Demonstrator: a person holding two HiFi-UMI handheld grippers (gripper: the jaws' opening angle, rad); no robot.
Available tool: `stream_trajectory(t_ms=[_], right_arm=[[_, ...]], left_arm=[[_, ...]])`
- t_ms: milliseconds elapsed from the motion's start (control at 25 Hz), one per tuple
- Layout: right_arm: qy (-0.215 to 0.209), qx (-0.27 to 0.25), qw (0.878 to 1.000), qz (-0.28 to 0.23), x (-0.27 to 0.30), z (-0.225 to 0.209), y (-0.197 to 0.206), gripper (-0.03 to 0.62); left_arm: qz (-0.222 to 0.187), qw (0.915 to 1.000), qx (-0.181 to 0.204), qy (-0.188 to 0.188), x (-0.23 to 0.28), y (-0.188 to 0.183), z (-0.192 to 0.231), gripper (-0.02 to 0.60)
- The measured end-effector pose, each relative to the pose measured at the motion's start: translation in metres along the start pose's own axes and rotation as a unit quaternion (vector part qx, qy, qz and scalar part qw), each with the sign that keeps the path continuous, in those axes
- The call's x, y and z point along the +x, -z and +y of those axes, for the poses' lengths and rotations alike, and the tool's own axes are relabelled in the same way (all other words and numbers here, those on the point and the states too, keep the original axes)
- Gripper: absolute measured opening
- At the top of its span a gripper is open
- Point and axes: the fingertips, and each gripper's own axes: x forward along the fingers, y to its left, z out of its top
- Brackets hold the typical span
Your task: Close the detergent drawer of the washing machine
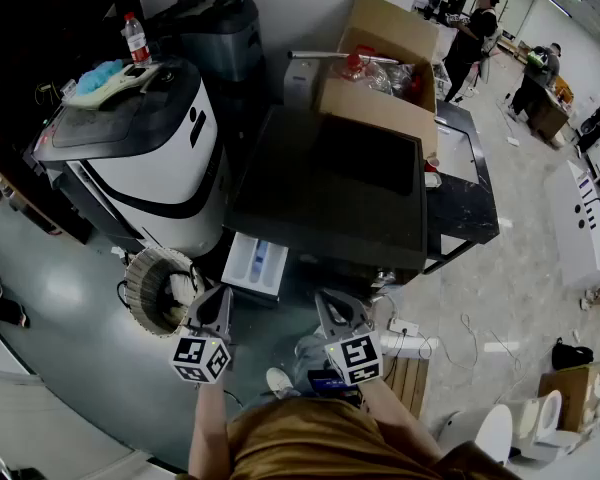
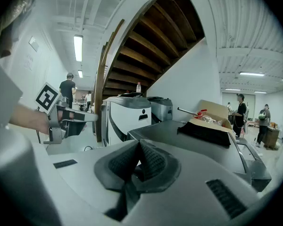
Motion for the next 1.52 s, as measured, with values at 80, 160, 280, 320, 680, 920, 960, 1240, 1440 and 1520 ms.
stream_trajectory(t_ms=[80, 160, 280, 320, 680, 920, 960, 1240, 1440, 1520], right_arm=[[0.002, 0.000, 1.000, 0.000, 0.001, -0.003, 0.000, 0.012], [0.003, 0.001, 1.000, -0.002, 0.002, -0.005, 0.000, 0.012], [0.003, 0.000, 1.000, -0.004, 0.003, -0.004, 0.000, 0.012], [0.002, 0.000, 1.000, -0.003, 0.003, -0.004, 0.000, 0.012], [0.005, 0.013, 1.000, 0.011, 0.013, -0.011, 0.008, 0.012], [0.011, 0.021, 0.999, 0.038, 0.021, -0.021, 0.026, 0.012], [0.010, 0.021, 0.999, 0.041, 0.022, -0.023, 0.029, 0.012], [-0.004, 0.022, 0.998, 0.051, 0.032, -0.025, 0.034, 0.012], [-0.013, 0.022, 0.998, 0.059, 0.038, -0.025, 0.040, 0.012], [-0.016, 0.024, 0.998, 0.061, 0.040, -0.025, 0.041, 0.012]], left_arm=[[0.000, 1.0000, -0.001, 0.000, 0.002, 0.001, -0.001, 0.025], [0.001, 1.0000, 0.000, 0.000, 0.004, 0.002, 0.000, 0.025], [0.003, 1.0000, 0.001, 0.000, 0.005, 0.003, 0.002, 0.025], [0.004, 1.0000, 0.001, 0.000, 0.005, 0.003, 0.002, 0.025], [0.020, 0.9997, -0.005, -0.009, 0.014, 0.013, 0.012, 0.025], [0.051, 0.9982, -0.006, -0.030, 0.020, 0.035, 0.024, 0.025], [0.055, 0.9979, -0.006, -0.032, 0.021, 0.038, 0.025, 0.025], [0.084, 0.9955, -0.015, -0.041, 0.026, 0.063, 0.028, 0.025], [0.098, 0.9940, -0.019, -0.044, 0.029, 0.075, 0.032, 0.025], [0.103, 0.9935, -0.018, -0.044, 0.030, 0.081, 0.034, 0.025]])
